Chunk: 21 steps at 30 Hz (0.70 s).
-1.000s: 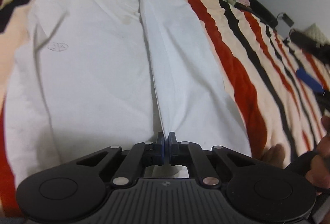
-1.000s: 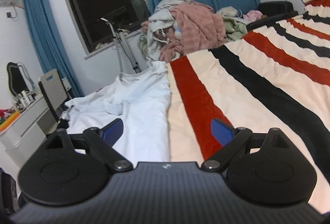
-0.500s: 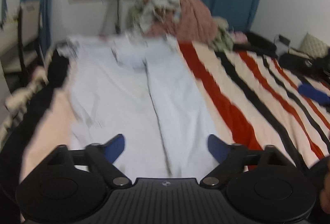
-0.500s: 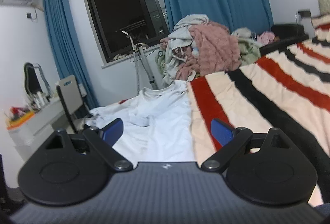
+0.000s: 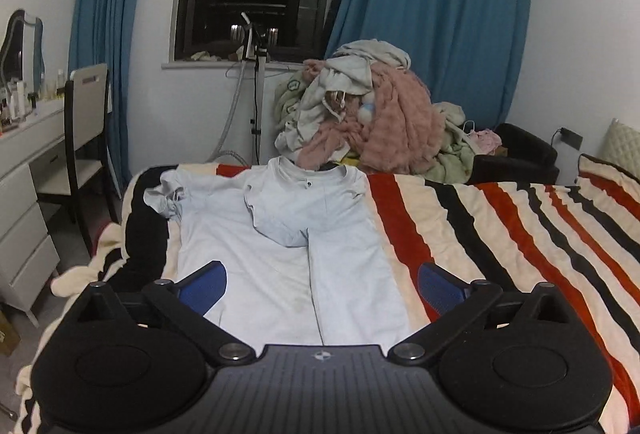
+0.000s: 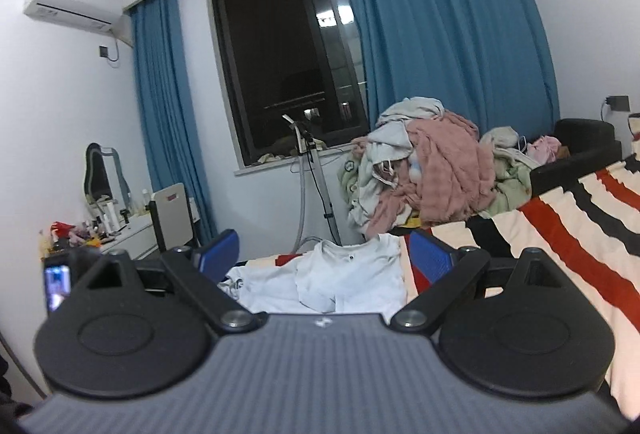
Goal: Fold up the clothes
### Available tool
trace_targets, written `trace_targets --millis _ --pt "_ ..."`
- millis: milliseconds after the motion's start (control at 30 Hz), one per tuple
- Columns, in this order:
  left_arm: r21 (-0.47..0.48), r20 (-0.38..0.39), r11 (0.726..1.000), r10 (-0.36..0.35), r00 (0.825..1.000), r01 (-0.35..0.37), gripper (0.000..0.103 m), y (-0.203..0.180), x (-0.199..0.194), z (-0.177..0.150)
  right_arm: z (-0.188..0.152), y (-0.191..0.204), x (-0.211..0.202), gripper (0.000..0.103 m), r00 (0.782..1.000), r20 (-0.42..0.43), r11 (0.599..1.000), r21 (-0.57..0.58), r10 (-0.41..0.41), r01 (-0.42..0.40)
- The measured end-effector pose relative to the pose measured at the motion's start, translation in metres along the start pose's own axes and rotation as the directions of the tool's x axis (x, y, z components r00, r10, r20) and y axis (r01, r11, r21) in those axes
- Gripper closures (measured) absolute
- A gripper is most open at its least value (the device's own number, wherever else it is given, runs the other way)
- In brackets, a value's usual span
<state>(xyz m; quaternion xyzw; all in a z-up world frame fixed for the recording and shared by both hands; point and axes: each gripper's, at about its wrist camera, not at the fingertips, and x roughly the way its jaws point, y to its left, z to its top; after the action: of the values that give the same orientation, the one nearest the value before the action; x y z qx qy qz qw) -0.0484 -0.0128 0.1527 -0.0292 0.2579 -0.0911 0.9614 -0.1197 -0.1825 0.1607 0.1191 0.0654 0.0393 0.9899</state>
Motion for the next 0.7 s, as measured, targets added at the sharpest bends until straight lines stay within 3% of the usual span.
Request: trace_targets --millis 333,500,700 --pt "-0.022 -0.039 0.999 0.022 0.999 -0.023 0.001 0.051 0.089 -0.049 -0.047 -0.005 0.073 0.01 0.999 -0.024 0.999 0.011 -0.046 0.046" --pt "-0.012 -0.007 0.999 0.047 0.999 -0.047 0.001 0.072 0.091 -0.064 -0.076 -0.01 0.124 0.01 0.993 -0.071 0.995 -0.025 -0.096 0.094" --pt "-0.007 0.04 0.999 0.044 0.998 -0.043 0.0 0.086 0.081 -0.061 -0.101 -0.013 0.181 0.01 0.984 -0.157 0.994 -0.079 -0.086 0.075"
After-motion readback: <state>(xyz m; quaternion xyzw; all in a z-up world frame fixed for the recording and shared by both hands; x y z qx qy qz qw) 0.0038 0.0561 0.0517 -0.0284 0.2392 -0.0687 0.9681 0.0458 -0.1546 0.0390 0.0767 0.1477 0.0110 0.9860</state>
